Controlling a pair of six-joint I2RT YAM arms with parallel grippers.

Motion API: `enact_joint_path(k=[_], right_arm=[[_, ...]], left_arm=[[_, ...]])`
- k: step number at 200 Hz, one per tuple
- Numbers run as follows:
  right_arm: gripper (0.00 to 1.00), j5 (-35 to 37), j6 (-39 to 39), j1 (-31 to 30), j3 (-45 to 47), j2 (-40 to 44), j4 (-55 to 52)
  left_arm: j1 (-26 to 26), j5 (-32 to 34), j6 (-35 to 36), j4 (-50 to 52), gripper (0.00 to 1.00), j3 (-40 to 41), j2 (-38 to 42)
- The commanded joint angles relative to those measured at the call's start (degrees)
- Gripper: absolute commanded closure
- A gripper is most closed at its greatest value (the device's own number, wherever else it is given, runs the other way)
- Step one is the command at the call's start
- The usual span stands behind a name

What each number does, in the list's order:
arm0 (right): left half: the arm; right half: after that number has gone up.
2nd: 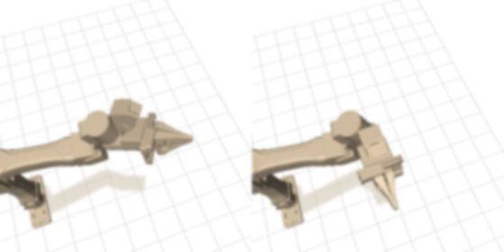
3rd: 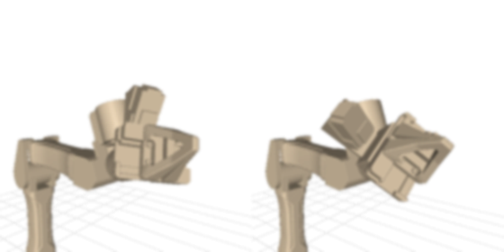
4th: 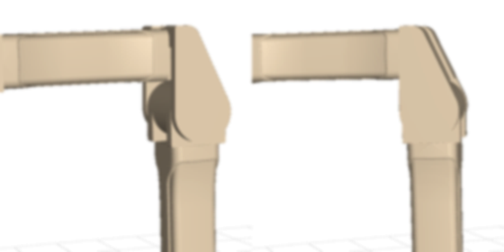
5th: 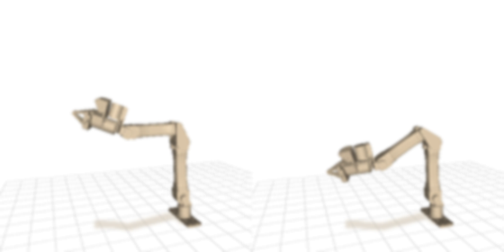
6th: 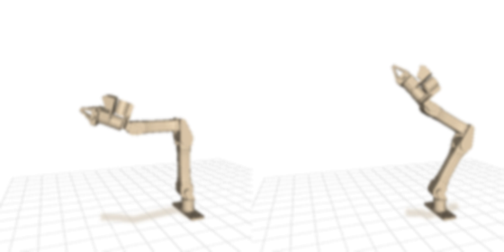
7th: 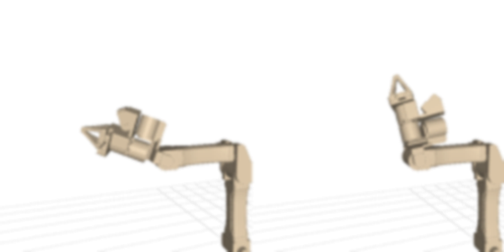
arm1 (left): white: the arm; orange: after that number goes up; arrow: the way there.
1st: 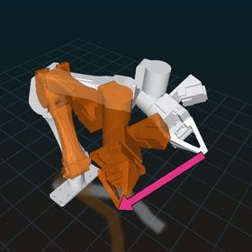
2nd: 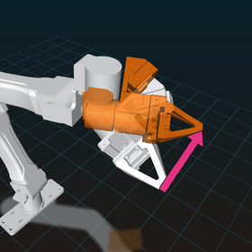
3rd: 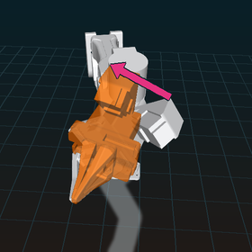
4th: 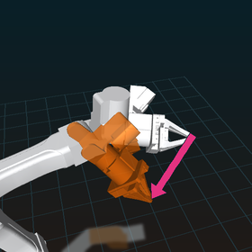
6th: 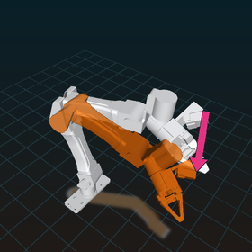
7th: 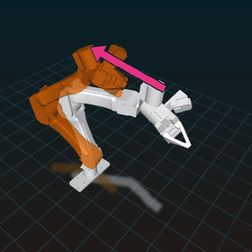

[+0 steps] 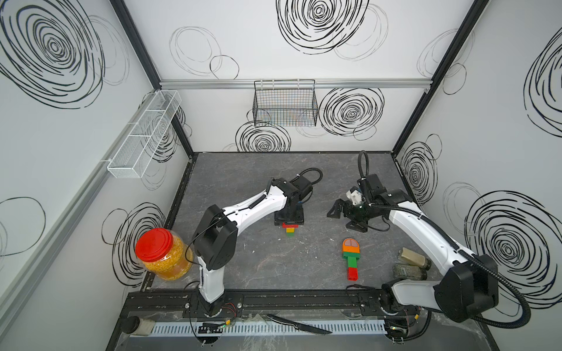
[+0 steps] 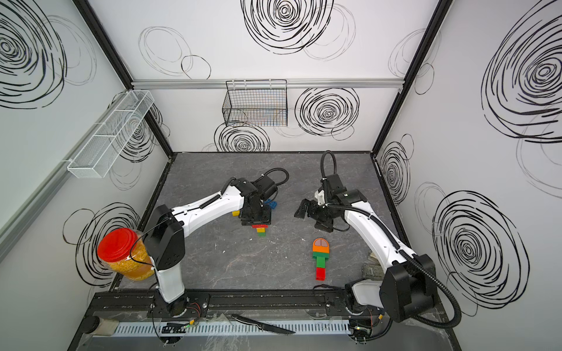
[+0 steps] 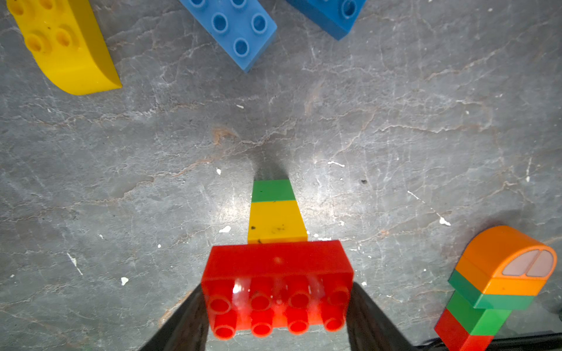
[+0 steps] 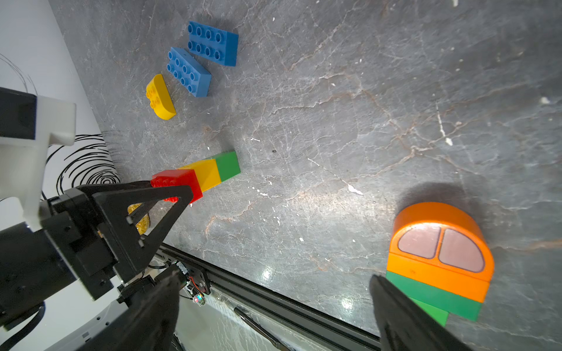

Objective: Assemble an ice cream with lego
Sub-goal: Assemble the lego brick with the lego brick.

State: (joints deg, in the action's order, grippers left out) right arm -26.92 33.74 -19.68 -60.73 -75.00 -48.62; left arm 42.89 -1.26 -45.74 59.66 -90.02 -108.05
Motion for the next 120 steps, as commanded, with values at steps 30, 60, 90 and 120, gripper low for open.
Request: enact_joint_path(k=[30,60,90,120], right_arm=[[0.00,0.24,-0.51,0.20,-0.06,1.00,-0.77],[0.00,0.27,-0.51,0.20,0.17,1.17,-0.77],[0.00,0.28,-0.51,0.26,0.00,1.00,-0.77],[0.00,0.55,-0.44,0.23,-0.36,1.09,-1.04]], left_arm=[[-0.78,-1.31,2.03,2.44,0.50,2.07,-1.75],[-1.06,-1.37,3.90,2.91,0.50,2.59,-1.54],[-0.44,-2.06,5.36,3.63,0.50,2.04,-2.59],[-0.36,0.32,5.13,5.33,0.51,0.44,-3.37]])
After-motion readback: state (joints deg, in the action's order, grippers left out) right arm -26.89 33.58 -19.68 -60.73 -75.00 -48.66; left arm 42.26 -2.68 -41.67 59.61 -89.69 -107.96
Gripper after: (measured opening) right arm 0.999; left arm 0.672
